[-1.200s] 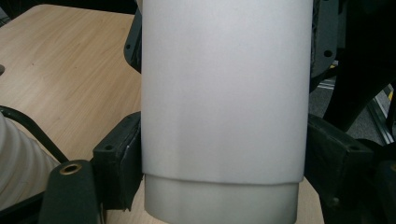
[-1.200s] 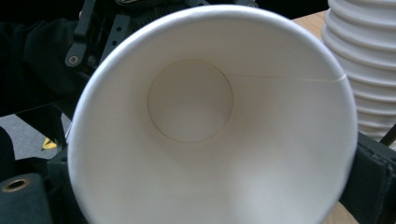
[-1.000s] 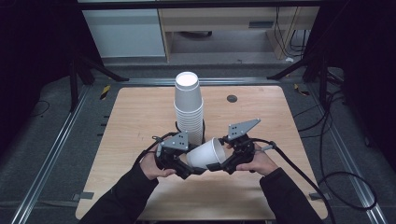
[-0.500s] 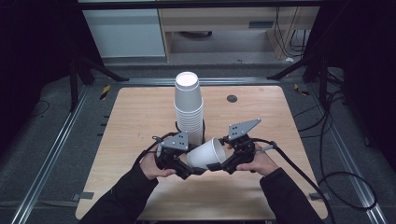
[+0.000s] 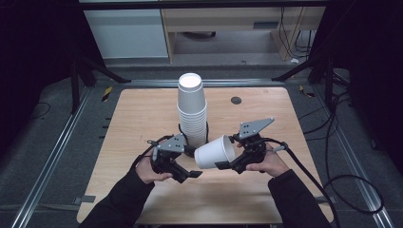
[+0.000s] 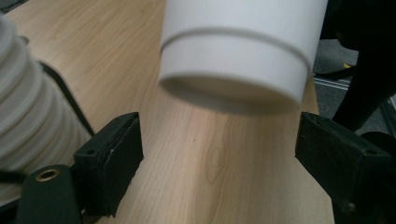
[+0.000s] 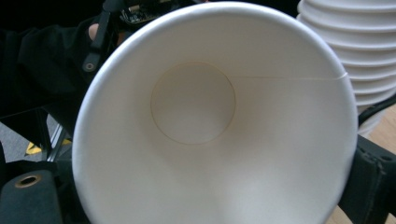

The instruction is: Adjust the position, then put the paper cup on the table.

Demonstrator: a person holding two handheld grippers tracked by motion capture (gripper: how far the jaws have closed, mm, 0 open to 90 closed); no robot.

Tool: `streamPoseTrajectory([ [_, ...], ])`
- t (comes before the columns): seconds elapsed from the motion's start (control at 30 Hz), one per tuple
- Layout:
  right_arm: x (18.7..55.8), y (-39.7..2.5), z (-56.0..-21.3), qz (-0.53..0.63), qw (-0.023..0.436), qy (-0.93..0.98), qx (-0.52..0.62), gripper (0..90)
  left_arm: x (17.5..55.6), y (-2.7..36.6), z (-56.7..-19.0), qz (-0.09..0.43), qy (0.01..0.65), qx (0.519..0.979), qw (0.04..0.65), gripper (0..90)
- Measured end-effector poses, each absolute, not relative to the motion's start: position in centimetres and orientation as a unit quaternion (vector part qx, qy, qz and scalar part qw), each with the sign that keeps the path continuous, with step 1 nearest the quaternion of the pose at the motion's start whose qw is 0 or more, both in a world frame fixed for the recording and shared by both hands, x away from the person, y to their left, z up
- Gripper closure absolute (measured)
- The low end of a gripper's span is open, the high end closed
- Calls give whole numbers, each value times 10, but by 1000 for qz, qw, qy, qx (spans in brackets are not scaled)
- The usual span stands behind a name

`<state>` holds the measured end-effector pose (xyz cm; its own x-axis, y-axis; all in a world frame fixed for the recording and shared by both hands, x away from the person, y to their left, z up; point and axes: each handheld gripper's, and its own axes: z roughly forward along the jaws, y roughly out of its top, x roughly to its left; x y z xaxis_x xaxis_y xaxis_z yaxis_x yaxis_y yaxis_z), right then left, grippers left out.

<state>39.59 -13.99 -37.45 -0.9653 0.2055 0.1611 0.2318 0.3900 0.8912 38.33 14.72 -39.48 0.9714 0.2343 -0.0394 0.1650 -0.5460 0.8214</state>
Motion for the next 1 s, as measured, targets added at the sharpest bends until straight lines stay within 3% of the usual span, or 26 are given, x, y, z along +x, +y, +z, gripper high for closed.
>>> streamPoseTrajectory([
  [0.5, 400, -173, -363, -527, -69, -824, -198, 94, 388, 219, -421, 87, 253, 859, 436, 150],
  [1.0, 410, -205, -361, -493, -139, -805, -299, 93, 398, 254, -443, 125, 347, 847, 384, 150],
])
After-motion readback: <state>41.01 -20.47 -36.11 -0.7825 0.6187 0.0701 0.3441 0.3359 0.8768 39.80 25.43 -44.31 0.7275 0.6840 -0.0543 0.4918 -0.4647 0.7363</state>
